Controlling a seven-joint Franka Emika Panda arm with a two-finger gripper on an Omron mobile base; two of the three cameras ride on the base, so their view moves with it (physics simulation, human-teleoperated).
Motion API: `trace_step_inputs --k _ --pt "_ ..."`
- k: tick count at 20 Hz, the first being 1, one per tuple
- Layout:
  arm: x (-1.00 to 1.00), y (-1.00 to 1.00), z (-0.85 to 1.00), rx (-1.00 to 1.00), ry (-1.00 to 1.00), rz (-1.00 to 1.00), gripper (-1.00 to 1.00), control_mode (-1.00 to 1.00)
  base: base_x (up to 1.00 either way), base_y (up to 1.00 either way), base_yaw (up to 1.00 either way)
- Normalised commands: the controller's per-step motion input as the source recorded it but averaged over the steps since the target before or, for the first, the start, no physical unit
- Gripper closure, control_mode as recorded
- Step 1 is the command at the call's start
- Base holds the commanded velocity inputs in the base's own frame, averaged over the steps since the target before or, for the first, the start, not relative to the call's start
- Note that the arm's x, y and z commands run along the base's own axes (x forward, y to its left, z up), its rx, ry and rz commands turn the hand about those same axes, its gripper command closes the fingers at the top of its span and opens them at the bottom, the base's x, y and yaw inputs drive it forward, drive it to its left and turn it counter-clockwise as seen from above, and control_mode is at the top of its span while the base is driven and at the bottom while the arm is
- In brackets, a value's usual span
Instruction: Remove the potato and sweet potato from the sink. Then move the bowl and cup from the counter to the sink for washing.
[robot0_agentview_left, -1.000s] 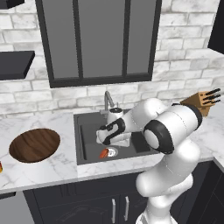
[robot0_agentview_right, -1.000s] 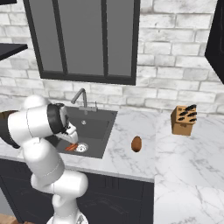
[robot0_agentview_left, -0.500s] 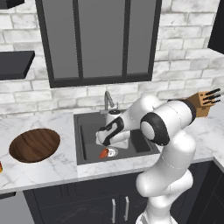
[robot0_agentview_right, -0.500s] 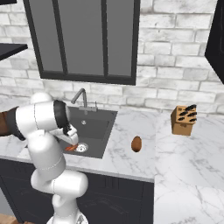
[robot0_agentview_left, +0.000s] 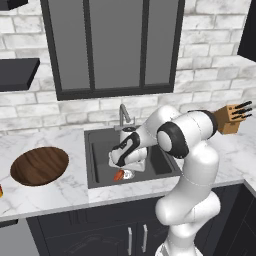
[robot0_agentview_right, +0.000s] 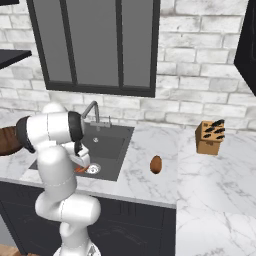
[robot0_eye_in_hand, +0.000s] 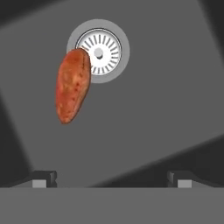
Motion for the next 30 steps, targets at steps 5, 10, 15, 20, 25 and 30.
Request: trace_step_inputs --k 5,10,15,20,25,30 --pt "0.12 0.00 -0.17 -0.01 0.04 -0.01 -1.00 -1.00 0.00 0.00 0.00" --pt "0.14 0.01 -0.17 -0.02 0.03 0.00 -1.00 -1.00 0.00 0.00 0.00" --pt "0.13 0.04 -0.17 -0.02 0.01 0.00 -1.00 -1.00 0.00 0.00 0.00" --pt "0.15 0.07 -0.17 -0.02 0.00 0.00 -1.00 -1.00 0.00 0.00 0.00" --pt "0.14 0.07 -0.17 -0.01 0.01 0.00 -1.00 -1.00 0.00 0.00 0.00" --pt "0.13 0.05 -0.18 -0.01 0.01 0.00 -1.00 -1.00 0.00 0.00 0.00"
